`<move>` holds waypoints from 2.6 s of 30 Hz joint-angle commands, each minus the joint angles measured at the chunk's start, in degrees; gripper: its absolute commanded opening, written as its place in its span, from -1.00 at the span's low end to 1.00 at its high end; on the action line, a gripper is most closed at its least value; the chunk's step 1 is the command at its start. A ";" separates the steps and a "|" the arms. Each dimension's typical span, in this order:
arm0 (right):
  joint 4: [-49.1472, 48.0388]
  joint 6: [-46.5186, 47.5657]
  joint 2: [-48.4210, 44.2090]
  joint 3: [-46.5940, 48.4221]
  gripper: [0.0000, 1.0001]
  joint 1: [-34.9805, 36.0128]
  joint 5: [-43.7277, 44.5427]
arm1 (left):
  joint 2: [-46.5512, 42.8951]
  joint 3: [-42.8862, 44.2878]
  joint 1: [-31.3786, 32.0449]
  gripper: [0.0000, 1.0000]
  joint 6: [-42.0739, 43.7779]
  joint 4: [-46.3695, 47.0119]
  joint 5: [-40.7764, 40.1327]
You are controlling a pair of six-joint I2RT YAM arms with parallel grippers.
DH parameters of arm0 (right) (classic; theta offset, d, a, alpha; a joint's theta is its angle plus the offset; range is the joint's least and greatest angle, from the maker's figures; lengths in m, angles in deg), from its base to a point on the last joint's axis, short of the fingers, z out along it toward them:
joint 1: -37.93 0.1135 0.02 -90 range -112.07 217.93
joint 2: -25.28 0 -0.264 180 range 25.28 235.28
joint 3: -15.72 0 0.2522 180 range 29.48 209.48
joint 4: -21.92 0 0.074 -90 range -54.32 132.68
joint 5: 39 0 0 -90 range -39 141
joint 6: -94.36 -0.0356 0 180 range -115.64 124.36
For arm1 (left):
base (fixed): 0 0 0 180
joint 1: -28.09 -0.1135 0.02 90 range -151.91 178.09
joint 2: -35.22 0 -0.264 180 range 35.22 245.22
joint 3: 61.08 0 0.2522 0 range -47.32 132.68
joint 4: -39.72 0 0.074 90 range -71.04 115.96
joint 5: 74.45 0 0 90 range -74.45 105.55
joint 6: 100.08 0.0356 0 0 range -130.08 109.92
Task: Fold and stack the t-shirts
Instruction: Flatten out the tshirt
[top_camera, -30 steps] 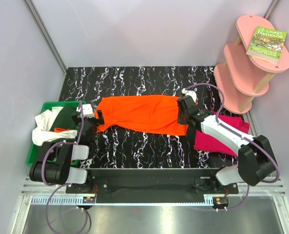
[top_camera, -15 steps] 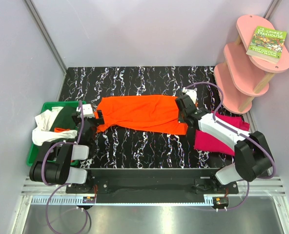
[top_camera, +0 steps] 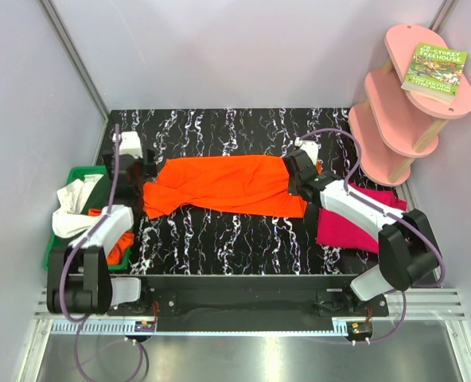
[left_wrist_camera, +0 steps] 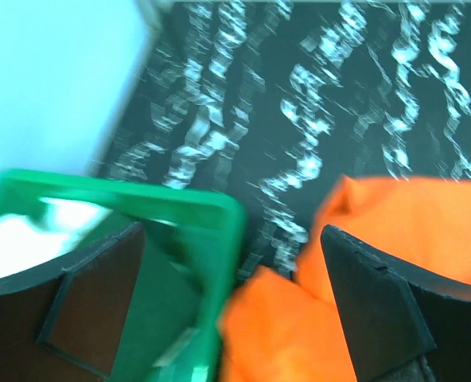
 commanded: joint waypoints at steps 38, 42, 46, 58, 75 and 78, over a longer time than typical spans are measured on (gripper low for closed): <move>-2.03 0.43 -2.13 0.32 -1.00 0.51 -0.58 | 16.70 21.38 -5.52 0.01 0.85 -42.72 5.90; -2.03 0.35 -1.95 0.58 -1.00 0.42 -0.67 | 19.51 22.44 -5.78 0.01 0.67 -42.72 4.07; -2.03 0.26 -2.04 0.23 -1.00 0.50 -0.41 | 21.10 23.58 -6.57 0.02 0.23 -42.45 2.39; -2.38 -0.53 -1.51 -0.56 -1.00 0.51 -0.93 | 18.46 23.32 -9.56 0.14 -1.26 -41.84 -0.24; -2.47 -0.62 -2.74 -2.67 -1.00 0.42 -0.50 | 26.90 26.57 -11.32 0.17 -0.12 -41.93 -10.53; -2.47 -0.62 -2.92 -3.02 -1.00 0.51 -0.50 | 27.87 26.40 -11.41 0.13 -0.04 -42.72 -10.36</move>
